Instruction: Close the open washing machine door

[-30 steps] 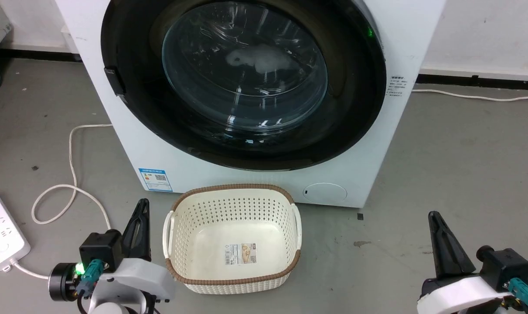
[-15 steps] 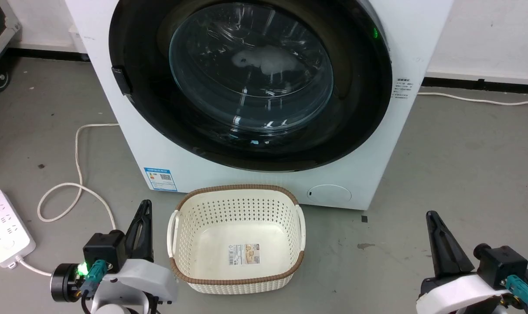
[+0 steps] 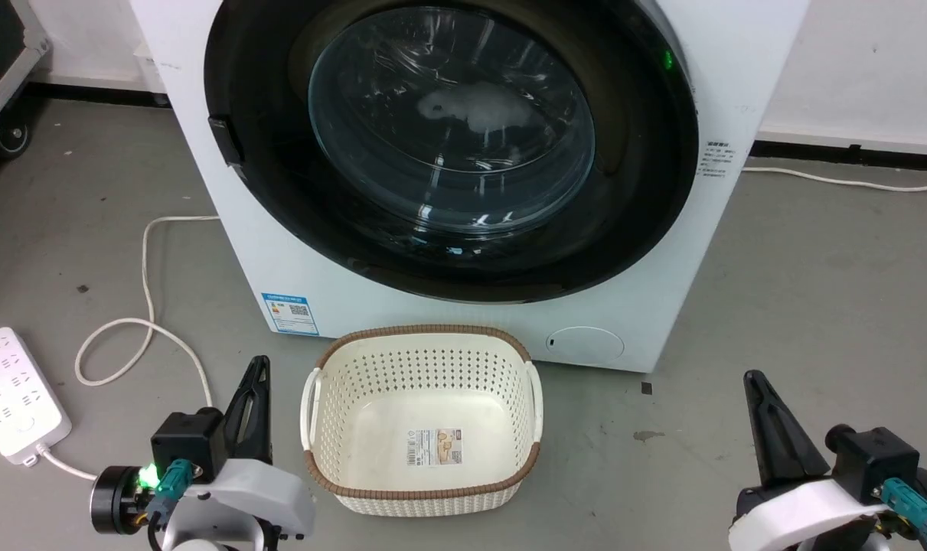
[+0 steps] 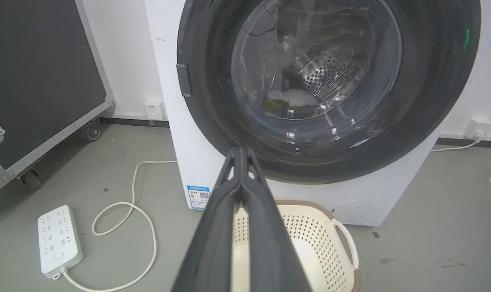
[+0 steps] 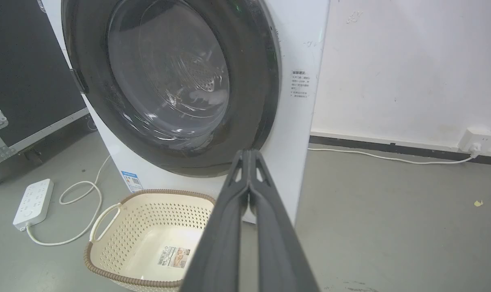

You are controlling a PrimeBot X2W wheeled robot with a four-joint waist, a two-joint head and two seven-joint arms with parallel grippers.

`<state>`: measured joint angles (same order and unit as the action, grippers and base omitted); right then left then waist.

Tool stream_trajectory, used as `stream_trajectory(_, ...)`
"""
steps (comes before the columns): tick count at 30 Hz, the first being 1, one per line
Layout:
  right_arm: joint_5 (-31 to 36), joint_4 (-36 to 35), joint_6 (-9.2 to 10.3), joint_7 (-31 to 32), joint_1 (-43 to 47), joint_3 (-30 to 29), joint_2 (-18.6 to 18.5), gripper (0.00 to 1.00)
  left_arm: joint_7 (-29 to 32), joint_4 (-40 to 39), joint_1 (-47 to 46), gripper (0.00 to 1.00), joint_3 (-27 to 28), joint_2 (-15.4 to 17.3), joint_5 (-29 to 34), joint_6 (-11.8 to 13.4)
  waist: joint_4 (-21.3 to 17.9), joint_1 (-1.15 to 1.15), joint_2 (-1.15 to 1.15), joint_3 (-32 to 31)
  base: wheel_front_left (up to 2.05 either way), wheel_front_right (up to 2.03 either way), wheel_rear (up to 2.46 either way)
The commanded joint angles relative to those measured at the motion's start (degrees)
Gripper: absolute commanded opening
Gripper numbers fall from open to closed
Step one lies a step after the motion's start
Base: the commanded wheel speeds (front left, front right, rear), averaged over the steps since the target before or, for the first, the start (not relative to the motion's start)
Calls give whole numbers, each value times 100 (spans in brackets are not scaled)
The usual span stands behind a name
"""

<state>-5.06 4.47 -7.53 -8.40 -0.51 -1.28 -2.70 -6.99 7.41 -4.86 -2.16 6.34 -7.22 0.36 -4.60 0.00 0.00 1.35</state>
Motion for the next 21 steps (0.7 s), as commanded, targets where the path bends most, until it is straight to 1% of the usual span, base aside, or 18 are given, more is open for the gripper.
stream_trajectory(1,40,-51,2,31,20,12,-7,0,23,-51,76,0,22,-18,39,-12,9,0,0,-3,0,0,0)
stream_trajectory(21,162,-154,2,242,28,42,-10,0,200,-231,183,0,73,-104,217,-18,127,0,0,-37,0,0,0)
